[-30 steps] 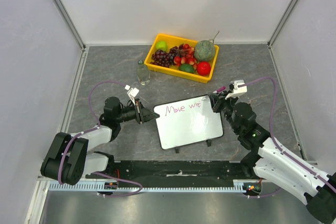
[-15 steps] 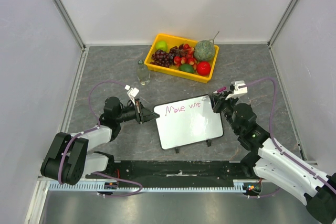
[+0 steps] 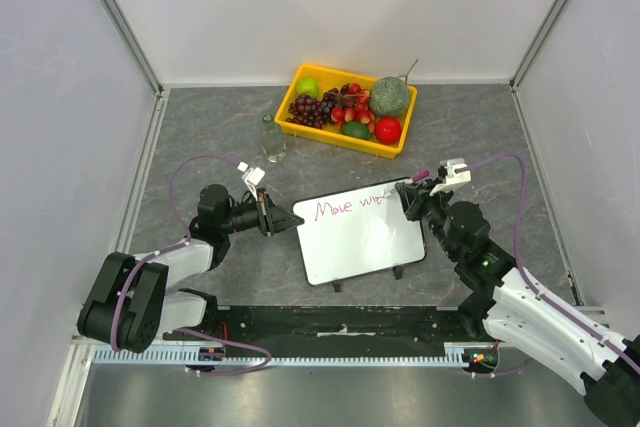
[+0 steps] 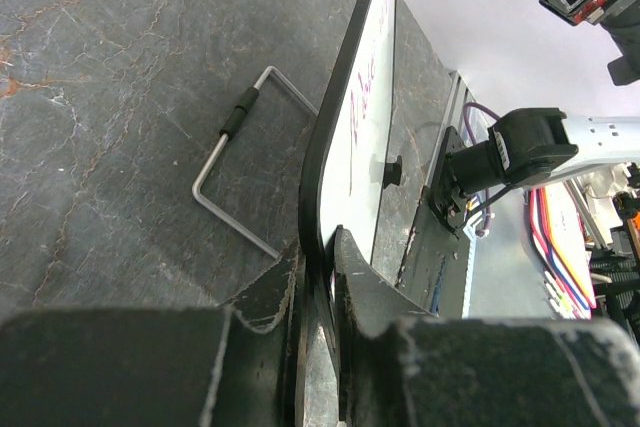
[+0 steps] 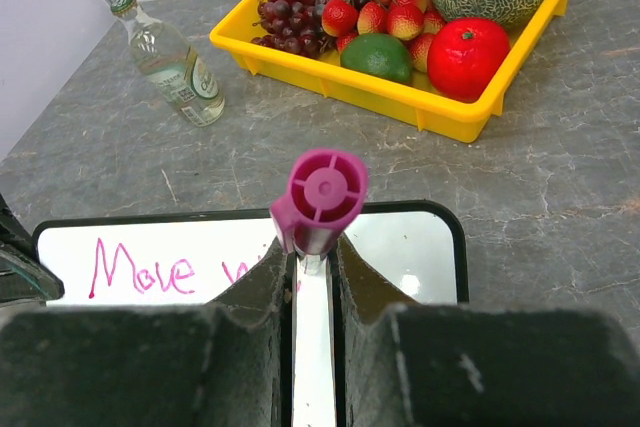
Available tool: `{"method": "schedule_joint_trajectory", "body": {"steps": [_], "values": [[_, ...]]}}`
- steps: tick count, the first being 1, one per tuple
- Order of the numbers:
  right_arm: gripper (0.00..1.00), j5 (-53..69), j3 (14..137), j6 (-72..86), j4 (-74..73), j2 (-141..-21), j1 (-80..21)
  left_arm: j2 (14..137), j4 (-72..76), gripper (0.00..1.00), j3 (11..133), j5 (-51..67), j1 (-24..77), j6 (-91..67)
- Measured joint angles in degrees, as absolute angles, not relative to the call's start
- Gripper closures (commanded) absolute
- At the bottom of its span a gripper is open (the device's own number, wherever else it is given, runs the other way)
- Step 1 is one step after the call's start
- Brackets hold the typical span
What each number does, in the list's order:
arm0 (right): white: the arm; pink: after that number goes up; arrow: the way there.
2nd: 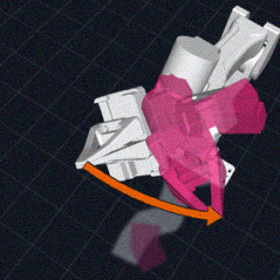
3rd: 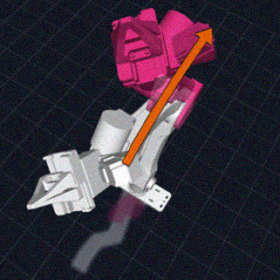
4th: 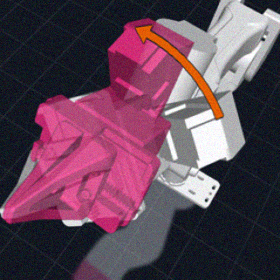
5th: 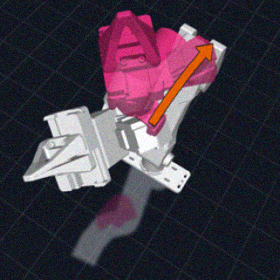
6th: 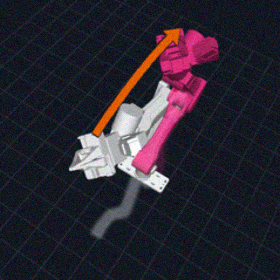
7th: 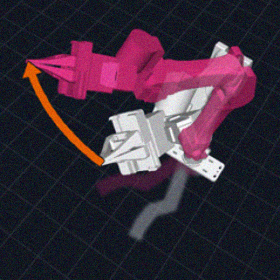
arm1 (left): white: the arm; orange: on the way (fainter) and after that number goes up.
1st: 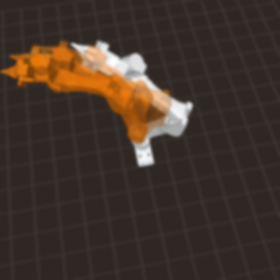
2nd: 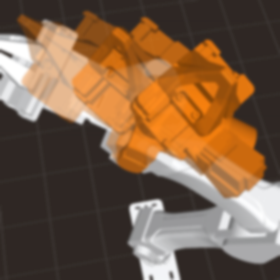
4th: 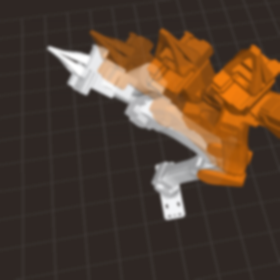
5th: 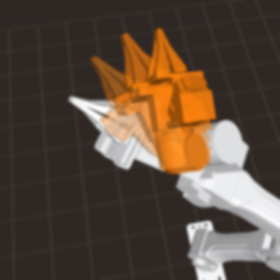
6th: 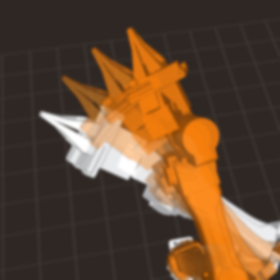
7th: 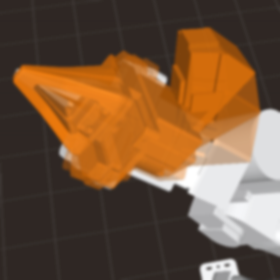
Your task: Write a sentence on the whiteboard
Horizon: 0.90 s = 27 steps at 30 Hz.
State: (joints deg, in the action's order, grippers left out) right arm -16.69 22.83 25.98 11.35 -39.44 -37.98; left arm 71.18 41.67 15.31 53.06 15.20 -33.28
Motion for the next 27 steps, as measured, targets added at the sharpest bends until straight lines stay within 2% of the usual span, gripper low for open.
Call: {"method": "schedule_joint_trajectory", "body": {"steps": [27], "values": [[1.00, -15.79, 21.04, 27.70, 11.22, -38.17, -37.98, 71.18, 41.67, 0.98, 15.27, 53.06, 15.20, -33.28]]}}
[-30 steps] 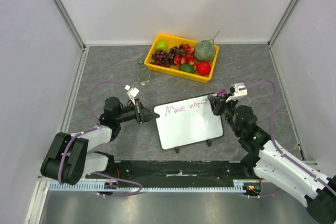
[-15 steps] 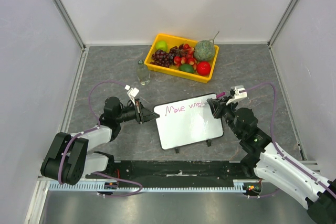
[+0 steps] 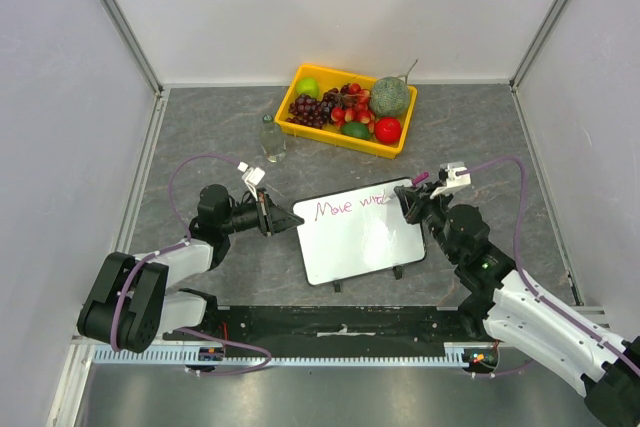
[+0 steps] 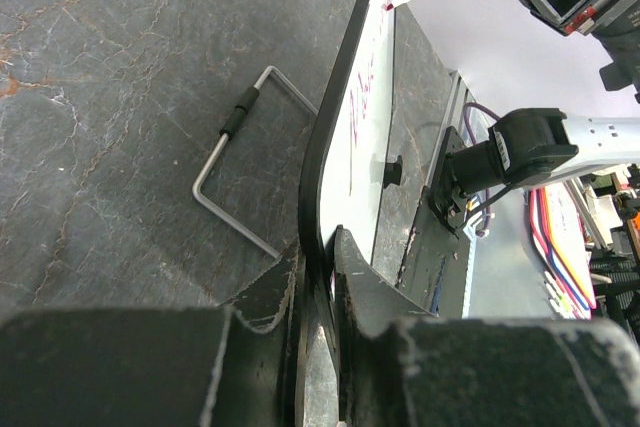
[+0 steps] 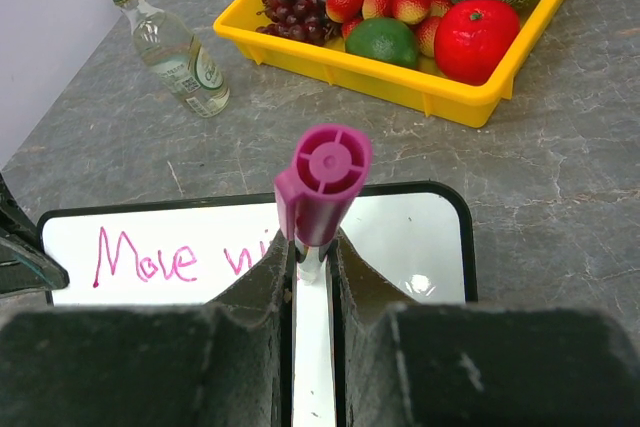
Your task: Write a sentence on the whiteboard
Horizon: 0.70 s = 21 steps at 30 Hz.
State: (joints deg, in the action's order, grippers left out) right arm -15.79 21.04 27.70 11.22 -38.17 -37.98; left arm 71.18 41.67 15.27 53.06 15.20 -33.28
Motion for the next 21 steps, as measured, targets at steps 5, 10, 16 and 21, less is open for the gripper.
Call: {"method": "schedule_joint_trajectory", "body": {"steps": [5, 10, 16, 21], "values": [[1.00, -16.69, 21.10, 27.75, 12.01, -38.72, -37.98, 71.18, 41.67, 0.98, 15.25, 53.06, 15.20, -33.28], [1.00, -17.39, 21.52, 27.68, 12.25, -39.22, -37.98, 71.13, 41.67, 0.98, 15.25, 53.06, 15.20, -33.28], [1.00, -18.00, 21.58, 27.66, 12.40, -39.22, -37.98, 71.07, 41.67, 0.98, 15.25, 53.06, 15.20, -33.28], [1.00, -18.15, 21.58, 27.66, 12.49, -39.24, -37.98, 71.07, 41.67, 0.98, 15.25, 53.06, 15.20, -33.28]]}}
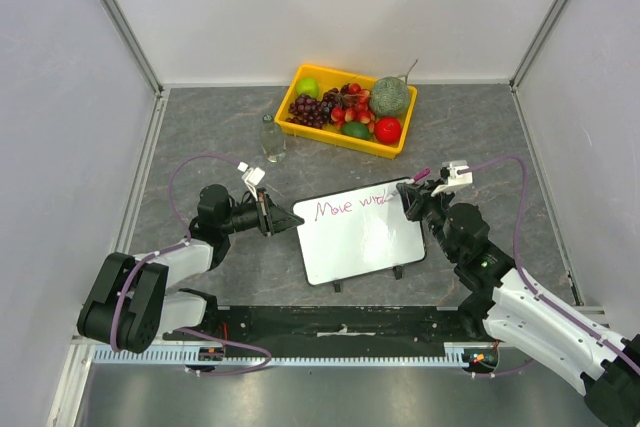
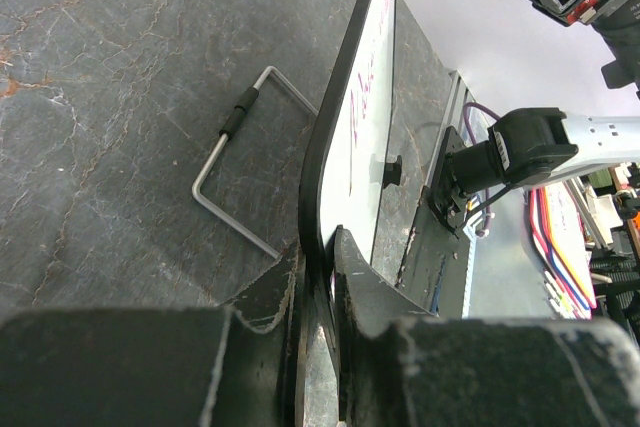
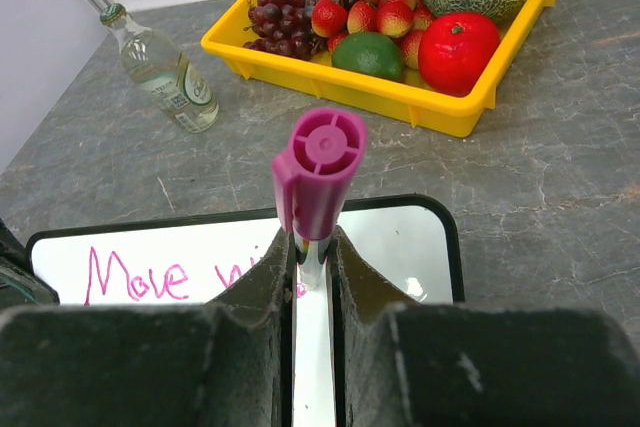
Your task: Write a sentence on the whiteboard
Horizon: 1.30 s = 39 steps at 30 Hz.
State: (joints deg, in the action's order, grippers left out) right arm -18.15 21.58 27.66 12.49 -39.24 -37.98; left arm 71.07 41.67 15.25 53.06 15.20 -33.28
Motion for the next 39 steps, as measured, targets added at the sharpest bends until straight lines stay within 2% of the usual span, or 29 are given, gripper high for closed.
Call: {"method": "schedule_joint_trajectory", "body": {"steps": [39], "values": [[1.00, -17.76, 20.99, 27.51, 7.99, -34.68, -37.26, 71.07, 41.69, 0.98, 15.25, 53.06, 15.22, -33.26]]}}
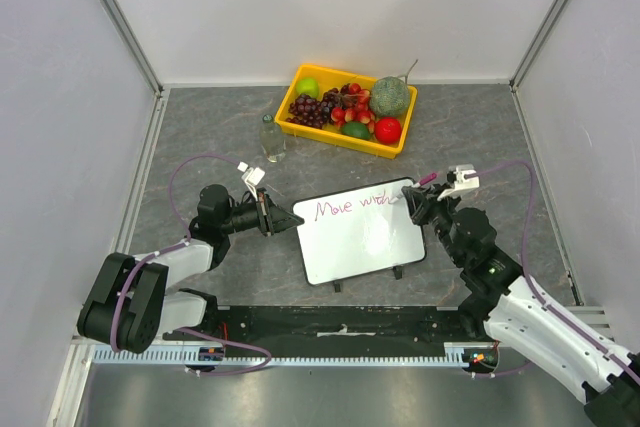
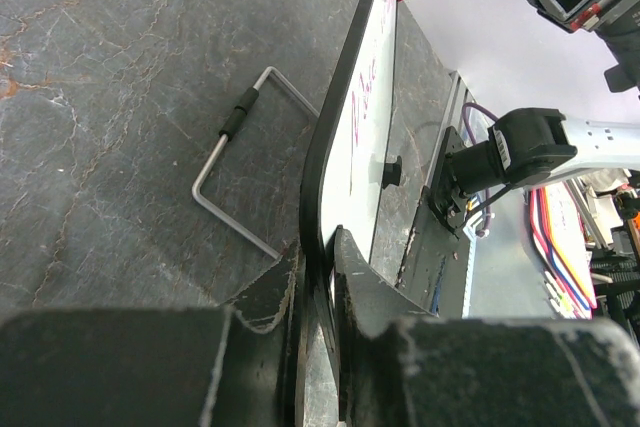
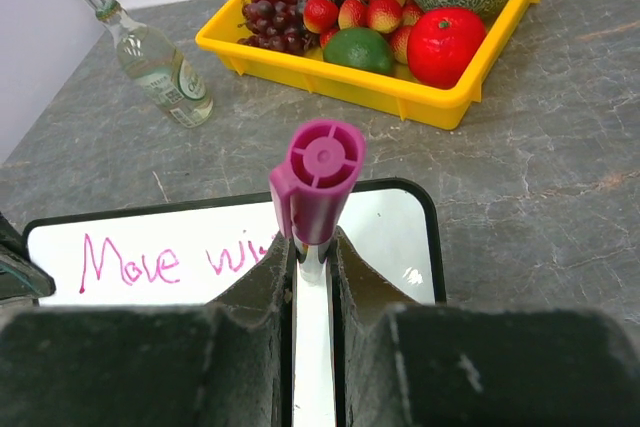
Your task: Write a sentence on the whiteboard
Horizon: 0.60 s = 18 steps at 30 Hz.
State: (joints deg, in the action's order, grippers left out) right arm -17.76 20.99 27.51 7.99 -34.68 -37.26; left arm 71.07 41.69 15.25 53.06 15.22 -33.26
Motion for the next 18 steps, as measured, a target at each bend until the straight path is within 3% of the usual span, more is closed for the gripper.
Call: {"method": "schedule_joint_trajectory", "body": {"steps": [18], "values": [[1.00, -9.10, 23.09, 25.91, 5.80, -30.92, -37.26, 70.46, 41.67, 0.98, 15.00, 53.06, 15.25, -33.21]]}}
